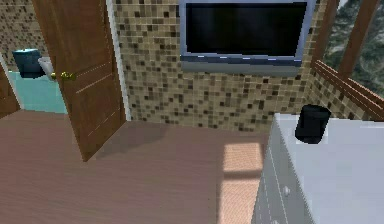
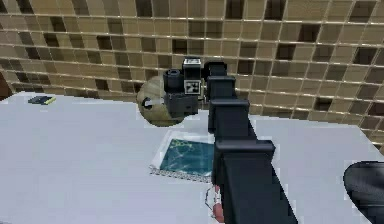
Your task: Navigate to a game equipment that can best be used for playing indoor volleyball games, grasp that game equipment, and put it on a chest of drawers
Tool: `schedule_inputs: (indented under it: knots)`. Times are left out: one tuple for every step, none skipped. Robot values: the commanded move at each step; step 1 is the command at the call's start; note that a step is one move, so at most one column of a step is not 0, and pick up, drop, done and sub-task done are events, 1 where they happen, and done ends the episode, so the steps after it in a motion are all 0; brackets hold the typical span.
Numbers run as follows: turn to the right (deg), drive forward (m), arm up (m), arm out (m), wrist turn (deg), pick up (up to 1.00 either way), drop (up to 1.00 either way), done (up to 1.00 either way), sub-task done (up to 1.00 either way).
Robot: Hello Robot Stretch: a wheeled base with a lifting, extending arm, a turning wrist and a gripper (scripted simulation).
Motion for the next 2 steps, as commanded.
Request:
schedule_inputs:
  knots:
    - [0.0,0.0,0.0,-0.1,0.0,0.0,0.0,0.0,0.0]
    - [0.0,0.0,0.0,0.0,0.0,0.0,0.0,1.0,0.0]
